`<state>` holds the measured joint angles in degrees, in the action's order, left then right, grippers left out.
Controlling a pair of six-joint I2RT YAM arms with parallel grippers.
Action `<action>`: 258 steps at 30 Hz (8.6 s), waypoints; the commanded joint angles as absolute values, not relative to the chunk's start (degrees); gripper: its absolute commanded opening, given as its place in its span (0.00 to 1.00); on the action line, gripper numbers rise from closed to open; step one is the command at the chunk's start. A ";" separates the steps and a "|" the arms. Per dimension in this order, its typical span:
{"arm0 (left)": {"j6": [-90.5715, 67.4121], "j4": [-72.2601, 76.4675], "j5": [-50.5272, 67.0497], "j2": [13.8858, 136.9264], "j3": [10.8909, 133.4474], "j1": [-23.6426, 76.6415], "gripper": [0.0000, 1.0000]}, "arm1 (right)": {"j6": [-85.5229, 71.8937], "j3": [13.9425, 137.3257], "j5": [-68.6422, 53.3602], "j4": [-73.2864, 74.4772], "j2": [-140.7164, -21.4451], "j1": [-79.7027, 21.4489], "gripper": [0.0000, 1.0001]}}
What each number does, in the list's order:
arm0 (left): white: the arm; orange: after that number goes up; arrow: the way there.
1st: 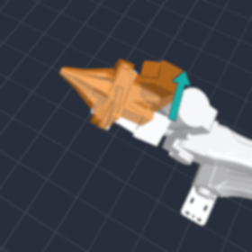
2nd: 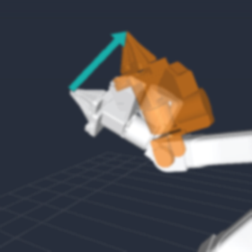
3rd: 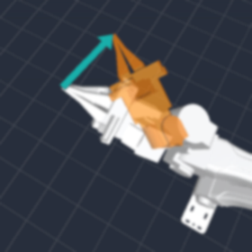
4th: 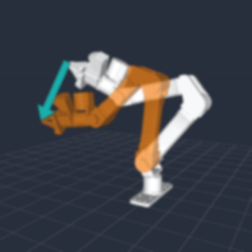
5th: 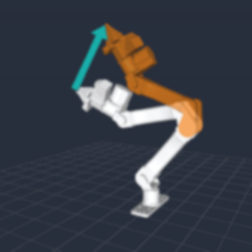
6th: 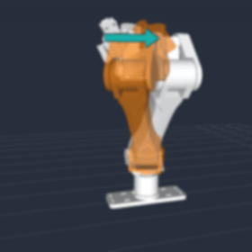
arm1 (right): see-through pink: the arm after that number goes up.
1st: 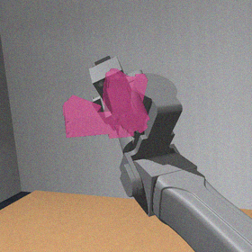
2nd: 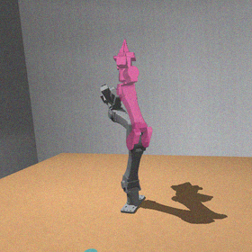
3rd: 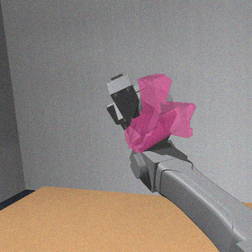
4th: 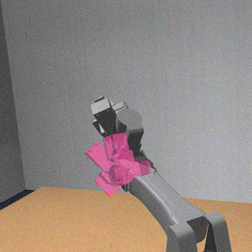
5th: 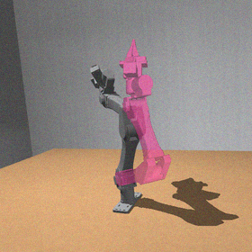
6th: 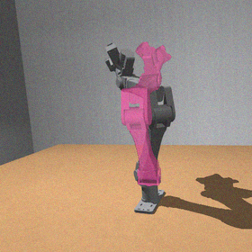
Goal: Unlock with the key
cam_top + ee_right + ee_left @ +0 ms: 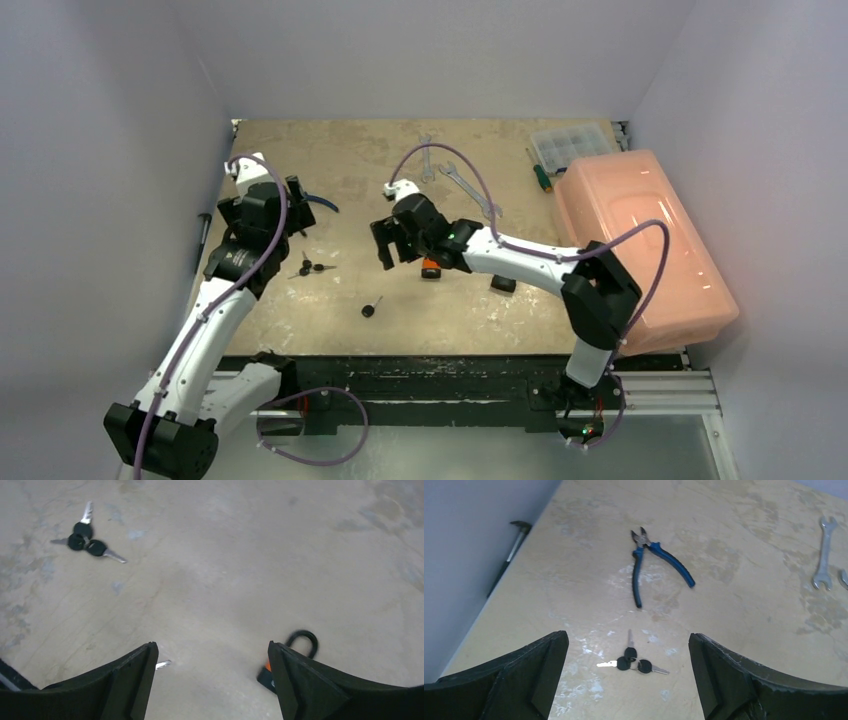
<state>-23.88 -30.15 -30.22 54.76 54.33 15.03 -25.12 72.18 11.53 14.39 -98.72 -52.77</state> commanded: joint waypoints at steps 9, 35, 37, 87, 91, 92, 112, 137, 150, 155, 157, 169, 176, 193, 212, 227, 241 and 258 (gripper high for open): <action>-27.38 -32.58 -42.20 49.85 56.62 15.16 0.99 | -2.58 92.55 -2.11 9.71 -116.12 -58.83 0.87; -25.95 -30.62 -38.24 49.53 56.08 15.55 0.98 | 4.48 114.68 -2.94 10.68 -138.26 -61.59 0.62; -25.88 -30.59 -38.11 49.67 56.07 15.56 0.98 | 4.48 115.88 -3.15 10.72 -139.34 -61.69 0.61; -18.73 -18.09 -1.76 49.30 51.78 15.54 0.99 | 5.10 79.95 3.84 15.13 -100.28 -62.31 0.00; -19.74 -17.70 -0.31 48.37 51.70 15.56 0.99 | 4.80 77.57 3.22 16.61 -96.00 -62.23 0.00; -19.77 -17.67 0.81 48.00 51.69 15.51 0.99 | 4.67 76.53 3.05 16.85 -94.48 -62.27 0.00; -29.86 -28.27 11.96 48.27 59.08 15.56 0.90 | 1.80 63.39 4.90 15.90 -73.25 -60.21 0.00; -25.62 -13.35 48.80 42.61 46.90 17.29 0.83 | 6.78 66.08 -22.27 24.96 -68.79 -55.56 0.00; -25.72 -4.94 54.31 44.65 45.22 21.72 0.69 | 7.60 68.19 -36.28 29.28 -66.27 -49.42 0.00; -26.64 -1.54 55.31 45.46 43.17 24.82 0.63 | 8.28 69.78 -40.15 30.09 -66.25 -49.05 0.00; -26.92 -0.92 54.42 45.27 42.49 26.38 0.62 | 8.34 70.70 -41.58 30.22 -66.63 -48.96 0.00; -26.88 3.78 50.76 47.57 41.90 32.34 0.41 | 8.58 72.85 -45.77 30.69 -69.53 -48.96 0.00; -25.80 3.11 50.19 48.26 42.21 32.99 0.29 | 8.60 73.17 -45.57 30.63 -69.70 -48.96 0.00; -26.32 4.38 49.26 47.21 40.21 33.49 0.29 | 6.56 74.35 -44.63 29.45 -71.97 -48.19 0.00; -27.03 4.44 48.18 46.69 39.51 33.49 0.00 | 4.01 73.26 -44.40 26.66 -70.69 -46.42 0.00; -32.46 12.01 45.21 45.22 39.17 33.50 0.00 | 2.47 69.39 -43.00 24.77 -68.23 -45.65 0.55; -32.12 11.76 44.60 45.70 41.25 33.49 0.00 | 3.49 67.64 -43.03 26.84 -65.84 -44.08 0.37; -33.21 13.84 44.83 45.01 39.55 33.52 0.00 | 4.31 67.94 -45.08 26.37 -66.92 -44.12 0.00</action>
